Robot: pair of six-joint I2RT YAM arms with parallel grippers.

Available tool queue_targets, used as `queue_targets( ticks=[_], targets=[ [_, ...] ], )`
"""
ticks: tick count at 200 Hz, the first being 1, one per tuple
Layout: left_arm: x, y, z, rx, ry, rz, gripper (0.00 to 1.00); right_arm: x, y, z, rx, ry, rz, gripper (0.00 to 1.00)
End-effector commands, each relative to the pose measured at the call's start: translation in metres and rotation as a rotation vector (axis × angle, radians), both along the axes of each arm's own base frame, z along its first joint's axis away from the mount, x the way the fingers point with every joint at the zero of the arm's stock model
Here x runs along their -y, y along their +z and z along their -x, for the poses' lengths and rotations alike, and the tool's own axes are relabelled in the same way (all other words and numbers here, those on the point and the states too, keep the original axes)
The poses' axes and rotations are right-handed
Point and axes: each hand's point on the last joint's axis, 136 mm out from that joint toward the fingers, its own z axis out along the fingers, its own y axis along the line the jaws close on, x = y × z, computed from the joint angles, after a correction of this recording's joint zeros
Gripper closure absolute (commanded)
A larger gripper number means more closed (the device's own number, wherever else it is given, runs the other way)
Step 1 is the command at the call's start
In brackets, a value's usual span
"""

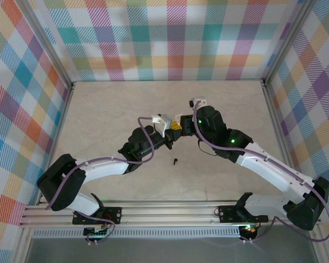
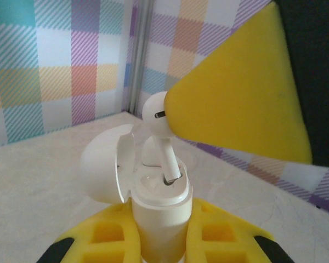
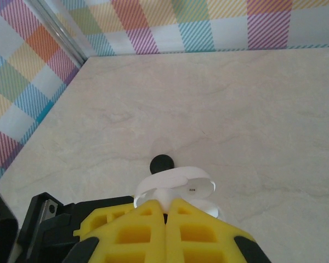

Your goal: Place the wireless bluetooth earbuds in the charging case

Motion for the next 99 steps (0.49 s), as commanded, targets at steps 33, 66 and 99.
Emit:
queue_targets(
  ticks=[33, 66, 99],
  targets=[
    [-0.005, 0.048, 0.01, 0.188, 0.016, 0.107, 1.0, -0.014, 0.014, 0.006, -0.017, 0.059, -0.084, 1.0],
    [-0.006, 0.049, 0.007, 0.21, 0.035, 0.088, 1.0, -0.015, 0.011, 0.006, -0.017, 0.063, -0.072, 1.0],
    [-0.002, 0.048, 0.008, 0.219, 0.027, 0.074, 1.0, -0.019, 0.009, 0.005, -0.011, 0.082, -0.07, 1.0]
  ],
)
